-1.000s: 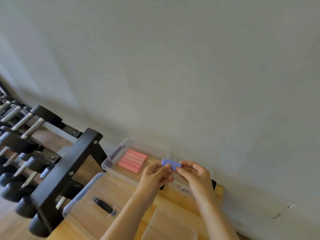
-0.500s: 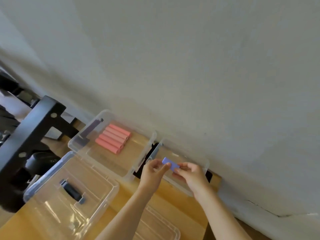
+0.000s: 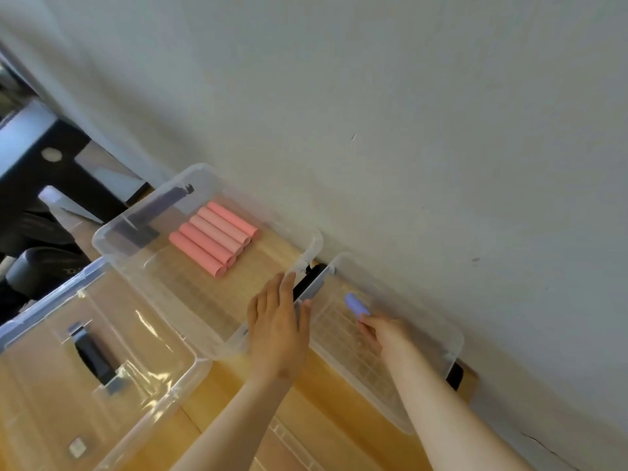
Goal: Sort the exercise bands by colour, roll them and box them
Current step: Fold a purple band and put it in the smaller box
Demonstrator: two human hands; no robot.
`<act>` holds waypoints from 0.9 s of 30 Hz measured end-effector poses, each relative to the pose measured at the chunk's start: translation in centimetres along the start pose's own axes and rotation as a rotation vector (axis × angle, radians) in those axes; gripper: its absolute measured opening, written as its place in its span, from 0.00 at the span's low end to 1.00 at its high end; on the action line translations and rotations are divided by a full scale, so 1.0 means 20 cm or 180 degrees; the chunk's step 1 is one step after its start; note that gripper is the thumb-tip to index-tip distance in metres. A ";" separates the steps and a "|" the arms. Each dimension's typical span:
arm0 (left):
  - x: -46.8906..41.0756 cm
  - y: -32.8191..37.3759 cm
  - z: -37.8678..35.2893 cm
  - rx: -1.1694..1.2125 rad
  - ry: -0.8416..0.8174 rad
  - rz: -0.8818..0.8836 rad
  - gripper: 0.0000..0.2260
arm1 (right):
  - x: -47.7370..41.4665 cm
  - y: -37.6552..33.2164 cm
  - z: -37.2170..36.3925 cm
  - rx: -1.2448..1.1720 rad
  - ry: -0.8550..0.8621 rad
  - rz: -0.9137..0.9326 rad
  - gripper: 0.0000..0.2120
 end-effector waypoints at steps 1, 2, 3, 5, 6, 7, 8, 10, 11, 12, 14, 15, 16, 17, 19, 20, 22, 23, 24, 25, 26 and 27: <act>0.00 0.00 -0.01 -0.0018 0.0054 0.0003 0.23 | -0.03 0.02 -0.01 -0.0063 -0.0004 -0.0067 0.06; 0.00 0.00 -0.02 -0.0028 0.0091 0.0004 0.23 | -0.06 0.03 -0.03 -0.0133 -0.0014 -0.0102 0.09; 0.00 -0.01 -0.03 -0.0033 0.0125 0.0000 0.24 | -0.08 0.04 -0.04 -0.0192 -0.0004 -0.0117 0.11; 0.00 -0.01 -0.04 -0.0033 0.0165 0.0000 0.25 | -0.10 0.04 -0.07 -0.0301 0.0015 -0.0125 0.06; 0.00 -0.02 -0.04 -0.0038 0.0174 0.0005 0.25 | -0.09 0.04 -0.09 -0.0366 0.0046 -0.0121 0.02; 0.00 -0.02 -0.04 -0.0049 0.0179 0.0006 0.24 | -0.08 0.04 -0.09 -0.0408 0.0102 -0.0105 0.02; 0.00 -0.02 -0.05 -0.0062 0.0180 0.0011 0.24 | -0.08 0.03 -0.11 -0.0468 0.0162 -0.0085 0.02; 0.00 -0.01 -0.05 -0.0078 0.0172 0.0033 0.24 | -0.09 0.03 -0.12 -0.0565 0.0282 -0.0099 0.02; 0.00 -0.01 -0.05 -0.0080 0.0174 0.0044 0.24 | -0.08 0.03 -0.13 -0.0600 0.0305 -0.0129 0.03; 0.00 -0.01 -0.05 -0.0078 0.0175 0.0048 0.24 | -0.08 0.04 -0.13 -0.0629 0.0329 -0.0148 0.04; 0.00 0.00 -0.05 -0.0077 0.0169 0.0045 0.24 | -0.07 0.04 -0.15 -0.0642 0.0352 -0.0152 0.06; 0.00 0.00 -0.05 -0.0077 0.0171 0.0045 0.24 | -0.08 0.05 -0.16 -0.0696 0.0380 -0.0156 0.06; 0.00 0.00 -0.05 -0.0075 0.0172 0.0051 0.24 | -0.07 0.04 -0.17 -0.0777 0.0384 -0.0147 0.05; 0.00 0.00 -0.04 -0.0075 0.0169 0.0063 0.24 | -0.08 0.04 -0.17 -0.0867 0.0385 -0.0169 0.07; 0.00 0.00 -0.04 -0.0089 0.0149 0.0087 0.24 | -0.07 0.03 -0.18 -0.1028 0.0329 -0.0187 0.07; 0.00 0.00 -0.05 -0.0100 0.0138 0.0092 0.24 | -0.07 0.02 -0.18 -0.1012 0.0256 -0.0118 0.04; 0.00 0.00 -0.05 -0.0115 0.0124 0.0100 0.25 | -0.09 0.01 -0.19 -0.1238 0.0140 -0.0177 0.08; 0.00 0.00 -0.05 -0.0117 0.0123 0.0103 0.25 | -0.10 0.01 -0.20 -0.1464 0.0090 -0.0333 0.09; 0.00 0.00 -0.05 -0.0116 0.0125 0.0106 0.25 | -0.10 0.01 -0.20 -0.1544 0.0095 -0.0421 0.09; 0.00 -0.01 -0.05 -0.0109 0.0127 0.0111 0.25 | -0.12 0.01 -0.20 -0.1511 0.0088 -0.0462 0.09; 0.00 -0.01 -0.05 -0.0099 0.0129 0.0119 0.25 | -0.12 0.02 -0.21 -0.1496 0.0133 -0.0448 0.08; 0.00 -0.01 -0.05 -0.0092 0.0131 0.0127 0.25 | -0.13 0.02 -0.21 -0.1527 0.0221 -0.0419 0.08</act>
Point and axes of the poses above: each hand's wrist, its own x-axis away from the middle knuckle, its own z-axis out of the back of the hand, y = z × x, the point moved 1 cm from there along -x, towards the middle knuckle, and after that the axes turned 2 degrees about x, right-handed, at the moved point
